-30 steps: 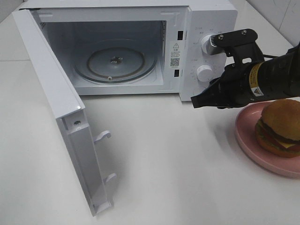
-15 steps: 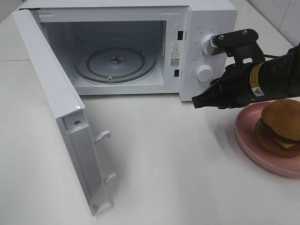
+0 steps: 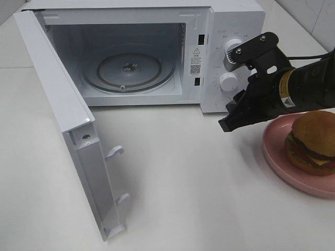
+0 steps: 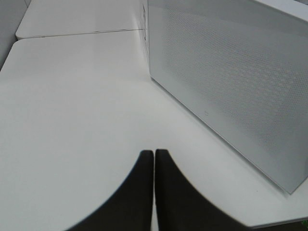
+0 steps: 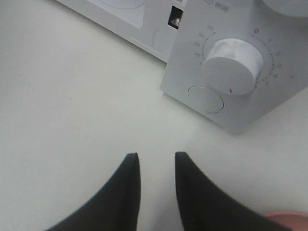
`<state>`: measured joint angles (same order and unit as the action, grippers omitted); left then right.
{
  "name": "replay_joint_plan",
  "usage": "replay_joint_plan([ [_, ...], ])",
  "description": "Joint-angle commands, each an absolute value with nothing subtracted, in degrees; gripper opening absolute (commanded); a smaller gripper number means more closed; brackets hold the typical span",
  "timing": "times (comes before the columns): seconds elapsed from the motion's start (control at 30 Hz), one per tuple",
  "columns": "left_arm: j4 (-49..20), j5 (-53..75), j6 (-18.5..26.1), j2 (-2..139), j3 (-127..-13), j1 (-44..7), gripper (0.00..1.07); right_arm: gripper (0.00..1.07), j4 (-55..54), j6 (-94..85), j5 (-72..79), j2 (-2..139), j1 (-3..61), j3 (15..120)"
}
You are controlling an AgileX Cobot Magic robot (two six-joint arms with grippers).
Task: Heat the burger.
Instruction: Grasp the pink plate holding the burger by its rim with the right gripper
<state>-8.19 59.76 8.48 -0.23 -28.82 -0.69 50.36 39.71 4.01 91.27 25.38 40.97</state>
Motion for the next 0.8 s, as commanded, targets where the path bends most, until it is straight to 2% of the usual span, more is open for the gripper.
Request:
replay_joint_plan([
  [0.03, -8.02, 59.30, 8.25, -1.26, -28.71, -0.69, 0.00, 0.25, 51.05, 28.07, 3.61, 90.70, 25.27, 41.42],
  [0.3, -8.02, 59.30, 8.25, -1.26, -28.71, -0.69, 0.00, 0.25, 50.53, 22.12, -0.52, 90.70, 25.27, 41.42],
  [0.47, -8.02, 59.30, 8.25, -1.26, -28.71, -0.69, 0.00, 0.25, 43.77, 23.26, -6.93, 90.70, 25.27, 41.42],
  [0.53, -8.02, 59.30, 8.25, -1.26, -28.71, -0.69, 0.00, 0.26, 36.21, 22.06, -8.02, 90.70, 25.27, 41.42],
  [0.57, -8.02, 59.30, 8.25, -1.26, -28.71, -0.69, 0.00, 0.26, 36.21, 22.06, -8.02, 90.70, 25.27, 41.42],
  [0.63, -8.02, 59.30, 8.25, -1.26, -28.71, -0.69, 0.00, 0.26, 27.04, 17.19, -9.11, 90.70, 25.27, 41.42],
  [0.67, -8.02, 59.30, 8.25, -1.26, -28.71, -0.69, 0.00, 0.26, 27.04, 17.19, -9.11, 90.70, 25.27, 41.42],
  [0.73, -8.02, 59.30, 8.25, -1.26, -28.71, -0.69, 0.00, 0.26, 13.12, 7.45, -12.72, 90.70, 25.27, 41.60],
  [0.8, -8.02, 59.30, 8.25, -1.26, -28.71, -0.69, 0.00, 0.26, 9.00, 4.64, -14.50, 90.70, 25.27, 42.06],
])
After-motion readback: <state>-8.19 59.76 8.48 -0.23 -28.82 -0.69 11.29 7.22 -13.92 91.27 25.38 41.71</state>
